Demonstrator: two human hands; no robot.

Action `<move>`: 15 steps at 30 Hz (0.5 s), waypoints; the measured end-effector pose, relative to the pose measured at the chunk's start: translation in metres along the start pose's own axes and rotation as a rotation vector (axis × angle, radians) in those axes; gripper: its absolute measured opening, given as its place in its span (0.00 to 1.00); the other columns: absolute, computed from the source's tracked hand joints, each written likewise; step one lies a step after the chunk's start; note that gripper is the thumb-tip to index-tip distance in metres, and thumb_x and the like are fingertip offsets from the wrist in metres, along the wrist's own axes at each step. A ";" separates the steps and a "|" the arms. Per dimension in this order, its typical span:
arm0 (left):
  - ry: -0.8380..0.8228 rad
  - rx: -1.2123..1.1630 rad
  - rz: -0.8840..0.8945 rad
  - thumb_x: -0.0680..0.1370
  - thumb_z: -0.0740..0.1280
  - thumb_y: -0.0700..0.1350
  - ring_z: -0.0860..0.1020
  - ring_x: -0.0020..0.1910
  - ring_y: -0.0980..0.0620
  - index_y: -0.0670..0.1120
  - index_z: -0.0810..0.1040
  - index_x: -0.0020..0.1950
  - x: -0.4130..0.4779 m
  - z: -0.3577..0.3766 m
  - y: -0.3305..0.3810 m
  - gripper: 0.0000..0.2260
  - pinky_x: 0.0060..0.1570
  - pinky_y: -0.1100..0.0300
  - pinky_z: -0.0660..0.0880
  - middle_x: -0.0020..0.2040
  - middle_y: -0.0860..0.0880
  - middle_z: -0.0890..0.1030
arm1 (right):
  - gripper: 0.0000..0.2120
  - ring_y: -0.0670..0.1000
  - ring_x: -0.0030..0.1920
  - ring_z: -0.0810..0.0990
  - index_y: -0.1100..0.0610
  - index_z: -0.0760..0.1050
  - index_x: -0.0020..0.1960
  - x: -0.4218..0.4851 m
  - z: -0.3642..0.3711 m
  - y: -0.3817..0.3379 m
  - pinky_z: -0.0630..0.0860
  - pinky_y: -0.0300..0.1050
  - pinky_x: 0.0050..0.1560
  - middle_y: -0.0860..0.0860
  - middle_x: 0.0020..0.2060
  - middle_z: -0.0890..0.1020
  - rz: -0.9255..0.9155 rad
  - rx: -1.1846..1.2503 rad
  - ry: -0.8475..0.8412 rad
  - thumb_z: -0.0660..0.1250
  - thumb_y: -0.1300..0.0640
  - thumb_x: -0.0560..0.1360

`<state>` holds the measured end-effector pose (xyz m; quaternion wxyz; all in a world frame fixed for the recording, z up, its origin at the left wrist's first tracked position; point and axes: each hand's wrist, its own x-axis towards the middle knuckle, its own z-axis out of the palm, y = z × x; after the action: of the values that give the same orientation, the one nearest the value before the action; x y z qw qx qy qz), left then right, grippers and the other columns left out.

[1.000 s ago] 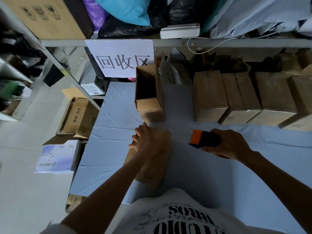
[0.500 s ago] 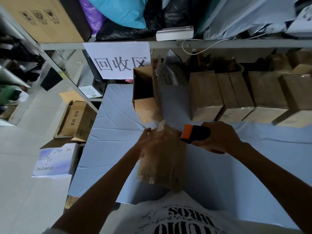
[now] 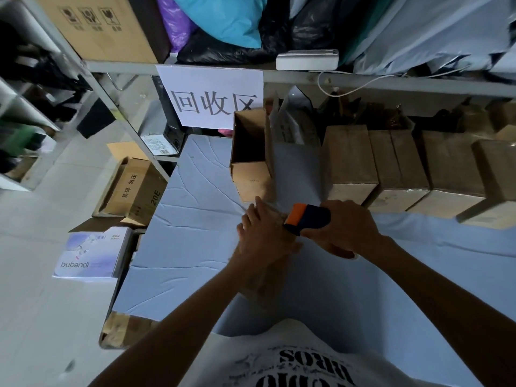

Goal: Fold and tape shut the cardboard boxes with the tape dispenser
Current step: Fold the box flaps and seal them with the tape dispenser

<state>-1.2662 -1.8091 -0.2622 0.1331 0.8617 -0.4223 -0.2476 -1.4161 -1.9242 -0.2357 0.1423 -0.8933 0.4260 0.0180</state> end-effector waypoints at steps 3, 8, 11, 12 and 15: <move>0.074 0.152 0.057 0.63 0.74 0.65 0.57 0.73 0.40 0.43 0.37 0.77 -0.001 0.012 -0.006 0.60 0.71 0.43 0.58 0.75 0.42 0.54 | 0.33 0.47 0.36 0.75 0.52 0.74 0.51 -0.001 -0.005 -0.004 0.68 0.39 0.35 0.46 0.36 0.74 0.035 0.080 0.021 0.67 0.26 0.60; 0.087 0.114 0.084 0.64 0.72 0.67 0.63 0.70 0.41 0.44 0.41 0.77 0.004 0.010 -0.014 0.57 0.66 0.43 0.63 0.72 0.43 0.60 | 0.32 0.48 0.37 0.75 0.51 0.75 0.52 -0.001 -0.020 -0.015 0.70 0.41 0.37 0.46 0.37 0.74 0.011 0.090 0.068 0.68 0.28 0.60; 0.059 0.111 0.105 0.63 0.74 0.65 0.63 0.69 0.41 0.43 0.40 0.77 0.004 0.005 -0.021 0.58 0.65 0.43 0.65 0.72 0.43 0.61 | 0.32 0.48 0.37 0.75 0.51 0.76 0.52 0.001 -0.025 -0.018 0.69 0.40 0.36 0.46 0.37 0.74 0.011 0.091 0.098 0.68 0.28 0.59; 0.048 0.120 0.116 0.64 0.74 0.64 0.64 0.69 0.41 0.43 0.39 0.77 0.005 0.003 -0.023 0.58 0.65 0.43 0.65 0.72 0.43 0.60 | 0.32 0.48 0.38 0.75 0.51 0.76 0.52 0.001 -0.025 -0.018 0.70 0.41 0.36 0.46 0.37 0.75 0.014 0.092 0.104 0.68 0.28 0.59; 0.029 0.113 0.133 0.65 0.74 0.63 0.63 0.69 0.42 0.44 0.39 0.77 0.005 -0.001 -0.024 0.57 0.66 0.44 0.64 0.72 0.44 0.60 | 0.35 0.48 0.38 0.75 0.52 0.76 0.54 0.001 -0.025 -0.013 0.71 0.41 0.37 0.46 0.37 0.74 0.019 0.088 0.122 0.68 0.28 0.59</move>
<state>-1.2471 -1.7980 -0.2730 0.1064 0.8413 -0.4901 -0.2017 -1.4079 -1.9236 -0.2085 0.1552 -0.8815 0.4428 -0.0537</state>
